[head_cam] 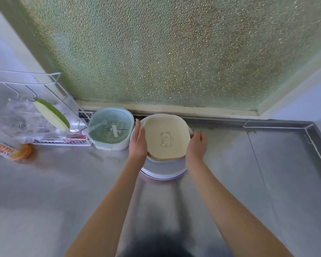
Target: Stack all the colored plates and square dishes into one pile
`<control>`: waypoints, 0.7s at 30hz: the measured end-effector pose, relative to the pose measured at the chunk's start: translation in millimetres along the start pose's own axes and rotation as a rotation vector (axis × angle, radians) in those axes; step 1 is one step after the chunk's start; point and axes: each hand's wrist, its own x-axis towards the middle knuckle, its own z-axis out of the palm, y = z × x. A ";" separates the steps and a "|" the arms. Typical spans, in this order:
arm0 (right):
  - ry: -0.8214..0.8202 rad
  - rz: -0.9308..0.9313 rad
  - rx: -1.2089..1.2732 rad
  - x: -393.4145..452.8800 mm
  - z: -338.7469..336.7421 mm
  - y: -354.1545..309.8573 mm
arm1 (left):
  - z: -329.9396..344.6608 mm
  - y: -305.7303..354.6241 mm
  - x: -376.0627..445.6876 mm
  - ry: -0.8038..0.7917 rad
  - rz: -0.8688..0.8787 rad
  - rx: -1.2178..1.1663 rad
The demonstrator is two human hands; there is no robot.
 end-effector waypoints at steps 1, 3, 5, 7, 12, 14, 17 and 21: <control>-0.018 0.008 -0.002 3.0 0.4 -1.6 | 1.2 2.9 1.6 0.008 0.000 -0.022; -0.084 -0.003 -0.005 11.1 2.7 -7.6 | 2.5 4.2 4.1 0.010 0.014 -0.035; -0.233 -0.028 -0.068 16.6 5.8 -13.1 | 2.9 -0.8 6.4 -0.018 0.035 0.010; -0.378 -0.042 -0.155 15.9 6.8 -13.0 | 2.8 -7.4 9.0 -0.029 0.063 0.032; -0.404 -0.068 -0.152 9.4 4.1 -8.9 | 4.5 -5.9 12.4 -0.038 0.043 -0.018; -0.395 -0.064 -0.145 10.4 5.1 -7.8 | 4.9 -4.9 12.2 -0.039 0.040 -0.035; -0.393 -0.070 -0.157 10.0 7.4 -8.9 | 4.6 -5.3 10.5 -0.022 0.017 -0.044; -0.426 -0.062 -0.157 13.4 6.0 -12.4 | 2.1 0.8 10.7 -0.061 -0.025 -0.067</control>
